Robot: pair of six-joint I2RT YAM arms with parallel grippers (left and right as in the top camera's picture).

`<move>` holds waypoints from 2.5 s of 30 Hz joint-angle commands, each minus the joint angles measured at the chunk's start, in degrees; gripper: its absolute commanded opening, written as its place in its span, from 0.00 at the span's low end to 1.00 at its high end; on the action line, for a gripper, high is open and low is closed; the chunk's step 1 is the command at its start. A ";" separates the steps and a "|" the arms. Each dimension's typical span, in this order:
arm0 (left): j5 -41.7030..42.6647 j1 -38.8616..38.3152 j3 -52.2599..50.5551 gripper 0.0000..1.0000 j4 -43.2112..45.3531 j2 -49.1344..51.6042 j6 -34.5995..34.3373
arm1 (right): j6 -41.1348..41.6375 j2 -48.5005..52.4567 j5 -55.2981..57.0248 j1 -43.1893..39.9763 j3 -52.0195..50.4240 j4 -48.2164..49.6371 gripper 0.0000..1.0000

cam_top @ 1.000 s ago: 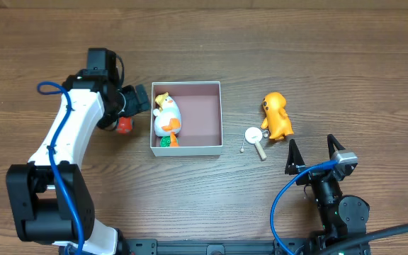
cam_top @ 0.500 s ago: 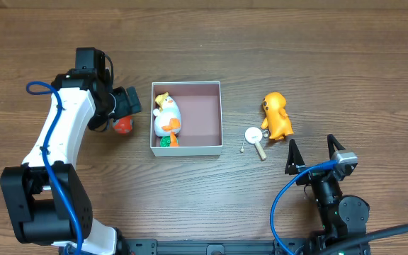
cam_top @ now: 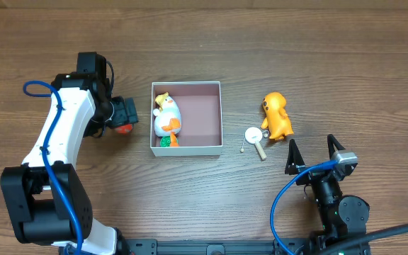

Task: Pack container
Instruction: 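Move the left gripper out of the box toward the red ball toy, then move the right gripper over the white paddle-ball toy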

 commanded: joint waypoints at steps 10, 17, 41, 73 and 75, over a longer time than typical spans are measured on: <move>-2.93 0.24 1.27 1.00 -0.87 -0.98 1.64 | -0.22 -0.55 -0.33 -0.26 -0.59 0.37 1.00; -2.93 0.24 1.27 1.00 -0.87 -0.98 1.66 | -0.22 -0.55 -0.33 -0.26 -0.59 0.37 1.00; -2.93 0.24 1.27 1.00 -0.87 -0.98 1.64 | 5.64 -0.33 0.85 -0.26 3.87 1.20 1.00; -2.93 0.24 1.27 1.00 -0.85 -0.98 1.64 | -3.45 66.88 -7.67 10.82 49.24 -39.54 1.00; -2.93 0.24 1.27 1.00 -0.85 -0.98 1.64 | -3.43 69.20 -5.75 13.03 49.24 -40.28 1.00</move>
